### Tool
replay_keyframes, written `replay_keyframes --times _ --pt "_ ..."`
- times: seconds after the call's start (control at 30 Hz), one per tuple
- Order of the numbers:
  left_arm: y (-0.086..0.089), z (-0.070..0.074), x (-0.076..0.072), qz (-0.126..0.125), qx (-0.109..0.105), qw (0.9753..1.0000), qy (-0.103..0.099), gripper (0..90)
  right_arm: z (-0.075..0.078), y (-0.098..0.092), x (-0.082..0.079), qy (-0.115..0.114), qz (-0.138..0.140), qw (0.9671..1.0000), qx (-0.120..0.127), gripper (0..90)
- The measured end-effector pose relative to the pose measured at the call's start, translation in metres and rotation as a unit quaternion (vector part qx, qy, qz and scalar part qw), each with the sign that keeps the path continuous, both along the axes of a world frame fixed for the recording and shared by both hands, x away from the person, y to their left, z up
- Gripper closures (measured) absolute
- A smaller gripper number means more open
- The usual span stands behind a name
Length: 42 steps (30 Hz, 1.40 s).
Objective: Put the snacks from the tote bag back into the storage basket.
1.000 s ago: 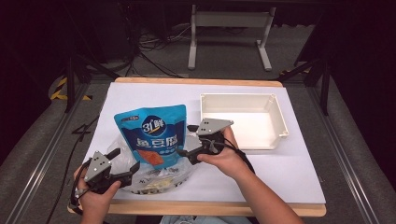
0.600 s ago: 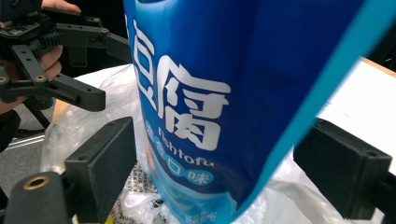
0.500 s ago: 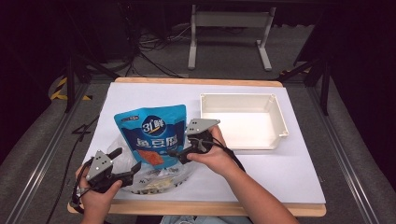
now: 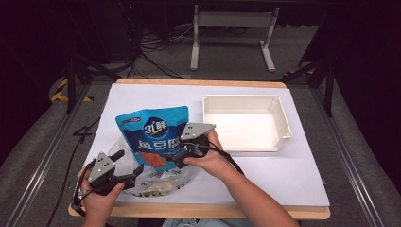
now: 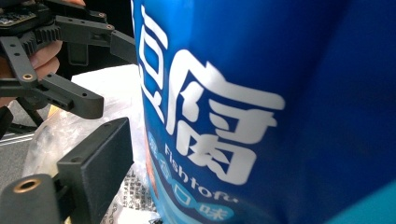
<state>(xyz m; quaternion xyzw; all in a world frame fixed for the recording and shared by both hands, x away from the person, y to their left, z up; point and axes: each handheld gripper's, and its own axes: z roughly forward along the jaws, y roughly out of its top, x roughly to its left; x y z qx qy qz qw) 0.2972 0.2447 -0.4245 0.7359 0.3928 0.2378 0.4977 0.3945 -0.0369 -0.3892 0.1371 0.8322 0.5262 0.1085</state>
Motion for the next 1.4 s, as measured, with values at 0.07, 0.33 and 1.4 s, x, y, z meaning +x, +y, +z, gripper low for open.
replay_keyframes --times 0.07,0.33,1.4 --pt "0.000 0.000 0.000 0.000 0.000 1.0000 0.000 15.6 -0.002 0.002 0.001 -0.006 -0.001 1.0000 0.002 11.4" --pt "0.000 0.001 -0.001 0.001 -0.001 1.0000 -0.005 15.7 -0.010 0.006 0.004 -0.009 0.007 0.9999 0.004 10.8" --pt "0.000 0.000 0.000 0.001 0.000 1.0000 -0.002 15.6 -0.022 0.008 0.009 0.000 0.058 0.9983 -0.003 41.2"
